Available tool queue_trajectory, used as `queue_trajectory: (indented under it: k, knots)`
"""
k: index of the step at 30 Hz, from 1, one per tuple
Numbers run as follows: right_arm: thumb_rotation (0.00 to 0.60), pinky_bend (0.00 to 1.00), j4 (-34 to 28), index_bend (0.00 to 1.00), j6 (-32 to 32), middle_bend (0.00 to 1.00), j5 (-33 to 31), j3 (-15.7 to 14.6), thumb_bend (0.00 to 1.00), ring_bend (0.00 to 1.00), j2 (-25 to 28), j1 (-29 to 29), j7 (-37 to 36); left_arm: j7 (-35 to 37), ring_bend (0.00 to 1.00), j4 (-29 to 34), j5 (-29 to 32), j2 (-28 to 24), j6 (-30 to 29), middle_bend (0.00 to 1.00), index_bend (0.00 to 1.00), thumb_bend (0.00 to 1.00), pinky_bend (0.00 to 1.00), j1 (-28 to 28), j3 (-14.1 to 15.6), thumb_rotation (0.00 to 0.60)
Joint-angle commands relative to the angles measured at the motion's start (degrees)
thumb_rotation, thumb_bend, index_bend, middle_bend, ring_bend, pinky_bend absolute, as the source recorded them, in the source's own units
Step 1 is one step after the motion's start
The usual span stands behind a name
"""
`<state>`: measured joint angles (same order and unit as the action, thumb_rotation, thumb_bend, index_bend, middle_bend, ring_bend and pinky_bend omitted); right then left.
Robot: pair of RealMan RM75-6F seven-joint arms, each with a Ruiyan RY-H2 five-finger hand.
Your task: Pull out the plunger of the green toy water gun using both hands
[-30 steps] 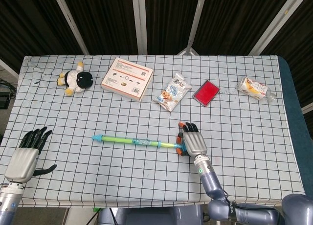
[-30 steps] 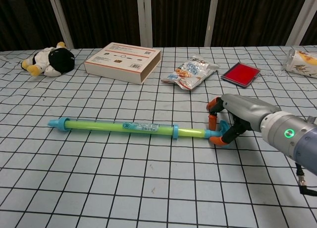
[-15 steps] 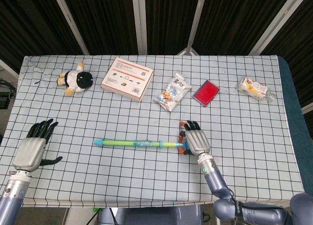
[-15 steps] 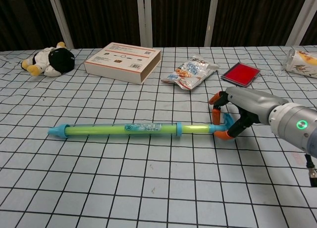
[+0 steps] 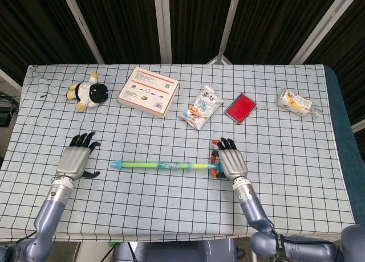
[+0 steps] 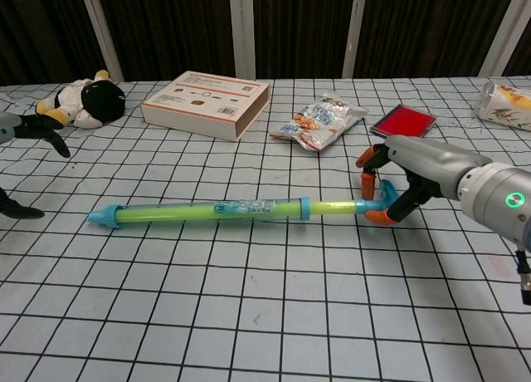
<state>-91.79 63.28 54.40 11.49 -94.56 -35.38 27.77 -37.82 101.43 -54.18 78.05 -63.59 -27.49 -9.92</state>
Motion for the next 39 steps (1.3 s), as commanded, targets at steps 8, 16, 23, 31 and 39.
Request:
queue_trajectory:
  k: [8,16,23,31,39]
  knots:
    - [0.600,0.00,0.01,0.63,-0.15,0.19,-0.34,-0.53,0.43,0.00,0.38,0.07,-0.25,-2.09,0.00,-3.01,4.50,6.74,-0.58,0.04,0.31,0.31,0.00,-4.04,-0.04,0.600]
    - [0.600,0.00,-0.12,0.63,0.16,0.19,-0.59,-0.89,0.43,0.00,0.24,0.00,0.27,-3.01,0.00,-4.75,6.99,10.49,-0.53,0.05,0.33,0.34,0.00,-6.54,-0.05,0.600]
    - [0.600,0.00,-0.20,0.63,0.40,0.19,-1.00,-1.23,0.43,0.00,0.25,0.07,0.70,-3.47,0.00,-6.39,8.12,12.88,0.33,0.05,0.36,0.36,0.00,-8.71,0.38,0.600]
    - [0.600,0.00,-0.33,0.63,0.47,0.19,-1.01,-1.34,0.43,0.00,0.37,0.03,0.78,-3.53,0.00,-7.75,8.89,14.67,-0.56,0.06,0.40,0.37,0.00,-9.74,0.73,0.600]
    - [0.600,0.00,-0.26,0.63,0.50,0.19,-0.85,-1.81,0.43,0.00,0.32,0.20,0.63,-3.28,0.00,-8.57,9.31,15.33,-1.16,0.07,0.45,0.37,0.00,-10.23,1.35,0.600]
